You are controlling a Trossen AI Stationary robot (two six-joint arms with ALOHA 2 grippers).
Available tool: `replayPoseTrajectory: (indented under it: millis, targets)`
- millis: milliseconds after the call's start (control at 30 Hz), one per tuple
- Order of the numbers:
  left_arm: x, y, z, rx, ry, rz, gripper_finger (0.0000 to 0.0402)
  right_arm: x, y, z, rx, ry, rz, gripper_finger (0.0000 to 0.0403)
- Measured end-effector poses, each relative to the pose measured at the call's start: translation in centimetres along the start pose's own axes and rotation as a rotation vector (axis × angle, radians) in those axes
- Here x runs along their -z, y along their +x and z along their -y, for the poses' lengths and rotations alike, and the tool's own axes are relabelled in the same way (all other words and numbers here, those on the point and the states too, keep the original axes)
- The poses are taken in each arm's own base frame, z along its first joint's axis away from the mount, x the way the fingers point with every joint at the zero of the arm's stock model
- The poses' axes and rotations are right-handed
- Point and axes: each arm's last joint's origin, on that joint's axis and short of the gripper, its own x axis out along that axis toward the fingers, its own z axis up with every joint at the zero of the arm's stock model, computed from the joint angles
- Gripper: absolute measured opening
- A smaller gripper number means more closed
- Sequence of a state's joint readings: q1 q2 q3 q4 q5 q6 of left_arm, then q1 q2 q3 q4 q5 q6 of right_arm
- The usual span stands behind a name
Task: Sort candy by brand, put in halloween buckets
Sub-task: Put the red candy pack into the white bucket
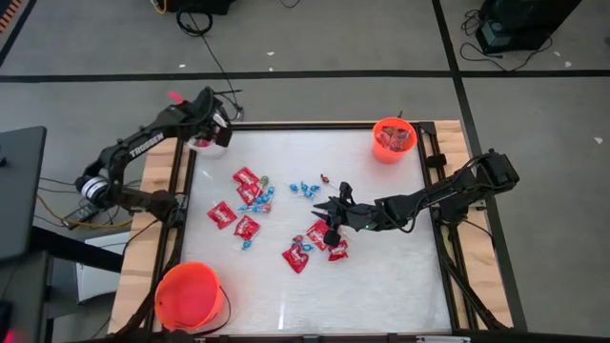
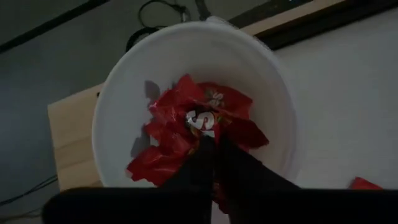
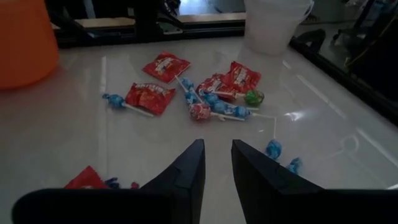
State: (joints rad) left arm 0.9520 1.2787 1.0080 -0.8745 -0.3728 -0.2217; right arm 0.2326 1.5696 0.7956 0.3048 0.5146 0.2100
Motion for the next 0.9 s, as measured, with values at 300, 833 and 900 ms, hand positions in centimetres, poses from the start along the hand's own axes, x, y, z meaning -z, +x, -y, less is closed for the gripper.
replayPoseTrajectory:
  millis: [300, 833, 900]
  targets:
    - [-0.2, 0.6, 0.4, -0.009, 0.049, -0.010, 0.0154, 0.2, 0.1, 0.1, -0.018, 0.008, -0.026, 0.0081]
    - [5.6, -3.9, 11.7, 0.286, 0.435, 0.102, 0.0157, 0.3, 0.4, 0.5, -0.064, 0.044, -0.056, 0.0079]
    - [6.5, -3.3, 12.2, 0.288, 0.461, 0.077, 0.0159, 0.3, 0.4, 0.5, -0.063, 0.052, -0.057, 0.0079]
